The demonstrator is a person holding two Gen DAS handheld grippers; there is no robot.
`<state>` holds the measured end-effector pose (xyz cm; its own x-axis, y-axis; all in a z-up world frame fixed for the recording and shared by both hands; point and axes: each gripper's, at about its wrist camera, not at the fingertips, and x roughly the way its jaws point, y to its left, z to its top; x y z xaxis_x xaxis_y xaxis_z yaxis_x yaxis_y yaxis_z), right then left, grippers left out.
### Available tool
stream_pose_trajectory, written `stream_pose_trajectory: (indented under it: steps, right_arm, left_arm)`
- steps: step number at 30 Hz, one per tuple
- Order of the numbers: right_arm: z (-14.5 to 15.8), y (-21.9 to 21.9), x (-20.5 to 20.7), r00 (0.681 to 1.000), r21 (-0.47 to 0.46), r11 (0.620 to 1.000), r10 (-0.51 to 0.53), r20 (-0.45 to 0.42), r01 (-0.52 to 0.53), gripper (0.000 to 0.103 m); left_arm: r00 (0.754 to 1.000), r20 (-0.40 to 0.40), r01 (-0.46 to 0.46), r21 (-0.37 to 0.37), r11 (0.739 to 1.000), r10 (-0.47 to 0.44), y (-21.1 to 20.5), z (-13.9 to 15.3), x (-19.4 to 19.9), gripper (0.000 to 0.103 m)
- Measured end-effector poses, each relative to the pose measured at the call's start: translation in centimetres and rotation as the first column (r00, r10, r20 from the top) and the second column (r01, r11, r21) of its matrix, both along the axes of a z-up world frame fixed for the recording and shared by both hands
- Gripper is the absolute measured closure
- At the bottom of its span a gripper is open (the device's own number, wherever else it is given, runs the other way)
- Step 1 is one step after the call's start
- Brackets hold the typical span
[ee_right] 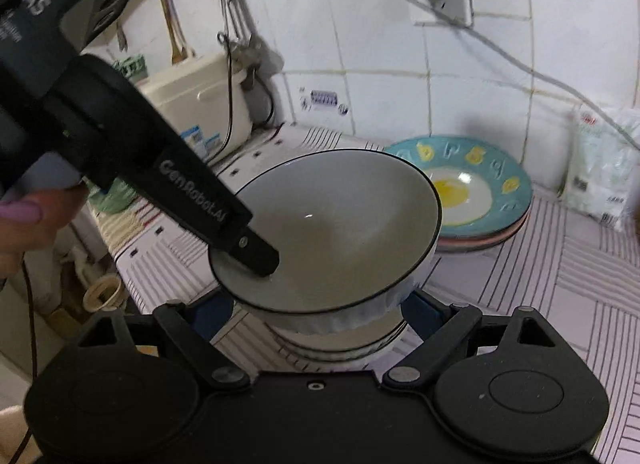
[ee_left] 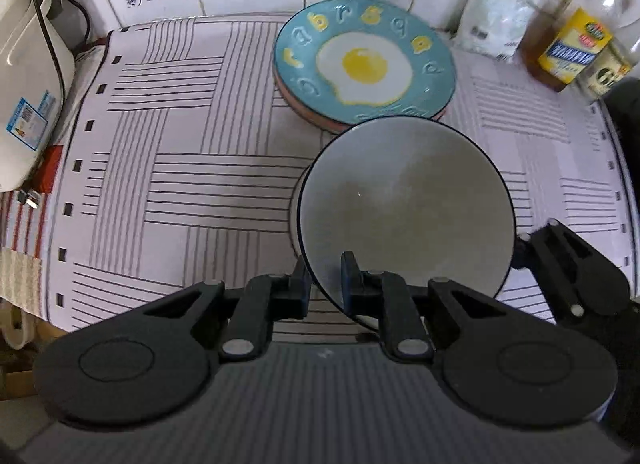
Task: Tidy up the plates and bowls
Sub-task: 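Lift the small white bowl with both grippers and carry it over the nested bowls, then lower the small bowl into the nested bowls and open both grippers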
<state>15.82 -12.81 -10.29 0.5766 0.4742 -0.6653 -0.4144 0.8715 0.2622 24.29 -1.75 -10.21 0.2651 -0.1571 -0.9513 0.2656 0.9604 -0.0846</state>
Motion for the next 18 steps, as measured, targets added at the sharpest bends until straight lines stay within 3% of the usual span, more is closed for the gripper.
stream_pose_trajectory:
  steps: [4, 12, 18]
  right_arm:
    - [-0.4, 0.0, -0.3, 1.000, 0.021, 1.000, 0.002, -0.021, -0.002, 0.009]
    - [-1.1, 0.2, 0.0, 0.998, -0.016, 0.999, -0.049, -0.027, 0.048, 0.010]
    - [-1.5, 1.6, -0.1, 0.999, -0.115, 0.992, -0.045, 0.010, 0.046, 0.011]
  left_arm:
    - [1.000, -0.028, 0.007, 0.037, 0.999, -0.006, -0.5, -0.7, 0.6, 0.089]
    - [0.999, 0.041, 0.025, 0.129, 0.991, -0.031, -1.8, -0.8, 0.3, 0.089]
    - [0.995, 0.091, 0.020, 0.174, 0.985, -0.037, -2.1, -1.7, 0.1, 0.089]
